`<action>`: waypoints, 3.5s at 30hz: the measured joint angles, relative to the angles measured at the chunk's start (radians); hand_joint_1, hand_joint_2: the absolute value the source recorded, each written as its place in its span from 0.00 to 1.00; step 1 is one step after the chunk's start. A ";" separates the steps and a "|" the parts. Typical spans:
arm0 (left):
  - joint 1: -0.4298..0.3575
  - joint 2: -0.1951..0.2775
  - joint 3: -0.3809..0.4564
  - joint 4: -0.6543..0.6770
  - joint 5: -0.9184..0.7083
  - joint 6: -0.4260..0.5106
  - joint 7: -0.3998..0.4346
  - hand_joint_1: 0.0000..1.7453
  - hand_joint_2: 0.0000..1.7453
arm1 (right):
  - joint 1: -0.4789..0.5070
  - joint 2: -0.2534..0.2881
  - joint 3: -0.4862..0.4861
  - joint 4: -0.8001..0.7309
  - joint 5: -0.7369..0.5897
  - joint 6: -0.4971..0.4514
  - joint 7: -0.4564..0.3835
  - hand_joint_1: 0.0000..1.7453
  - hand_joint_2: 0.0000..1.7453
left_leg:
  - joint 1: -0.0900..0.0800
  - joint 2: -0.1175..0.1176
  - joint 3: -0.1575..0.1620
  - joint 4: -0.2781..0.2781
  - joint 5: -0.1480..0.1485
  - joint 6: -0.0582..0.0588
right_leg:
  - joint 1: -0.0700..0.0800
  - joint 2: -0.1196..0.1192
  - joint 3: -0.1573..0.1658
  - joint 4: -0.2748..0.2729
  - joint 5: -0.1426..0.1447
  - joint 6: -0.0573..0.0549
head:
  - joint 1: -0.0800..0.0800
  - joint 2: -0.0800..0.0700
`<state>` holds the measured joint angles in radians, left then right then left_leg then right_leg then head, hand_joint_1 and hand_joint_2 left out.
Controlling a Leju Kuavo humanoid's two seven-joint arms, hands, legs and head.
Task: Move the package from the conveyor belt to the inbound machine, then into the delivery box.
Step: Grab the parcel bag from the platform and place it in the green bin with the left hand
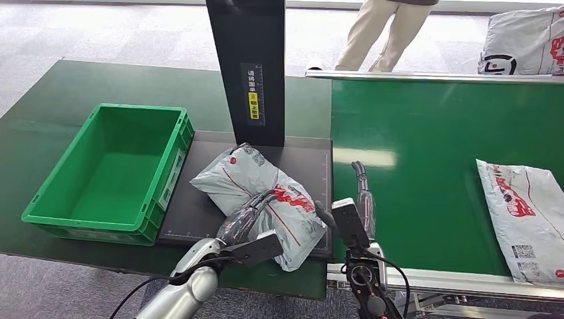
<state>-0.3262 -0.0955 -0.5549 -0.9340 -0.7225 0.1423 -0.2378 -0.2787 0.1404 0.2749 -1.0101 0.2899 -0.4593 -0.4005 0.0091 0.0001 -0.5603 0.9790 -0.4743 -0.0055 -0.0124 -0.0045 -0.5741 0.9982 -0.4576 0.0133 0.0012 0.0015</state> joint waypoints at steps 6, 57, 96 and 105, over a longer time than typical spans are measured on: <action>-0.013 -0.005 -0.003 0.024 -0.002 -0.001 -0.006 0.98 1.00 | 0.000 0.000 -0.003 0.000 0.001 0.000 0.004 0.00 1.00 | 0.000 0.000 0.000 0.000 0.000 0.000 | 0.000 0.000 0.000 0.000 0.000 0.000 | 0.000 0.000; 0.049 0.045 0.182 -0.236 0.063 0.163 -0.018 0.95 1.00 | 0.033 0.004 -0.037 -0.012 0.032 0.002 0.014 0.00 1.00 | 0.000 0.000 0.000 0.000 0.000 0.000 | 0.000 0.000 0.000 0.000 0.000 0.000 | 0.000 0.000; 0.017 0.019 0.295 -0.413 0.073 0.200 -0.078 0.92 1.00 | 0.091 0.014 -0.049 -0.045 0.080 0.003 0.039 0.00 1.00 | 0.000 0.001 0.000 0.000 0.000 0.000 | 0.000 0.001 -0.001 0.000 0.000 0.000 | 0.000 0.000; 0.045 0.026 0.268 -0.571 0.091 0.207 -0.086 0.92 1.00 | 0.103 0.013 -0.064 -0.061 0.089 0.016 0.047 0.00 1.00 | 0.000 0.001 0.000 0.000 0.000 0.000 | 0.000 0.000 -0.001 0.000 0.000 -0.001 | 0.000 0.000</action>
<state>-0.2815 -0.0693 -0.2865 -1.5050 -0.6312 0.3494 -0.3238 -0.1761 0.1534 0.2104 -1.0713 0.3793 -0.4434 -0.3534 0.0092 0.0006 -0.5606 0.9790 -0.4744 -0.0056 -0.0122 -0.0040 -0.5747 0.9982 -0.4573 0.0128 0.0013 0.0015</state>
